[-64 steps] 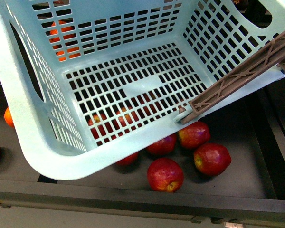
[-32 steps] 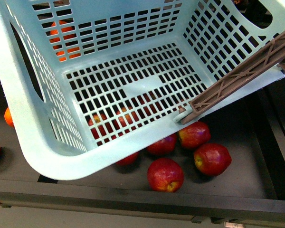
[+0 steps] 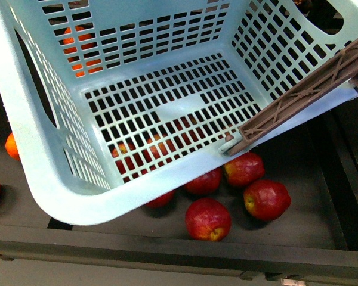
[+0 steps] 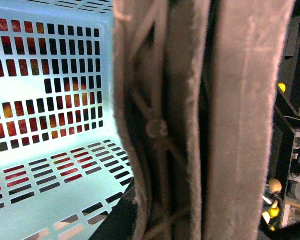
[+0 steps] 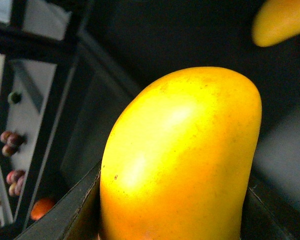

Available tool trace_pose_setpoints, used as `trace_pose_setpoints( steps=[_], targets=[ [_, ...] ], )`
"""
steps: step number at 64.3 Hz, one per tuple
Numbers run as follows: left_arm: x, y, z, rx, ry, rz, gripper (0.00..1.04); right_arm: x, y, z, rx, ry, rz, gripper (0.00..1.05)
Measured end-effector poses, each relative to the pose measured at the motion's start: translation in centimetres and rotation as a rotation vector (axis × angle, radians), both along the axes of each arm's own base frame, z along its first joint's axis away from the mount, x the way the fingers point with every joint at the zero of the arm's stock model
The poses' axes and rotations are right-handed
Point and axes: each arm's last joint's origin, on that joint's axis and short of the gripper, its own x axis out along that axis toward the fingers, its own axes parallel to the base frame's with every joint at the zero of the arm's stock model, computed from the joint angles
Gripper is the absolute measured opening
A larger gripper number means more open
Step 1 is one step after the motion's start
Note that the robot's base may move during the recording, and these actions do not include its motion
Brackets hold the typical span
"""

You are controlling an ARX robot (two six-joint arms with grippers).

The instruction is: Pick mango and avocado into basket

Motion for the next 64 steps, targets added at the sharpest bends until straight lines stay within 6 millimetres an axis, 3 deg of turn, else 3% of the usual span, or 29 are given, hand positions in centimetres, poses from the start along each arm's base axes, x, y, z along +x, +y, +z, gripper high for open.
trace_pose_setpoints(
  steps=[9, 17, 25, 43, 53, 64],
  targets=[
    [0.0, 0.0, 0.0, 0.000, 0.000, 0.000, 0.15, -2.4, 6.2, 7.0, -0.160, -0.186, 0.173, 0.61],
    [0.0, 0.0, 0.0, -0.001, 0.000, -0.001, 0.15, -3.2, 12.6, 9.7, -0.299, -0.287, 0.338, 0.61],
    [0.0, 0.0, 0.0, 0.001, -0.001, 0.002, 0.15, -2.8, 16.6, 10.0, -0.350, -0.316, 0.422, 0.61],
    [0.0, 0.0, 0.0, 0.000, 0.000, -0.001, 0.15, -3.0, 22.7, 9.8, -0.401, -0.344, 0.576, 0.61],
    [0.0, 0.0, 0.0, 0.000, 0.000, 0.000, 0.15, -3.0, 25.1, 8.9, -0.436, -0.333, 0.644, 0.61],
    [0.0, 0.0, 0.0, 0.000, 0.000, 0.000, 0.15, -2.8, 26.2, 7.7, -0.466, -0.312, 0.678, 0.92]
  ],
)
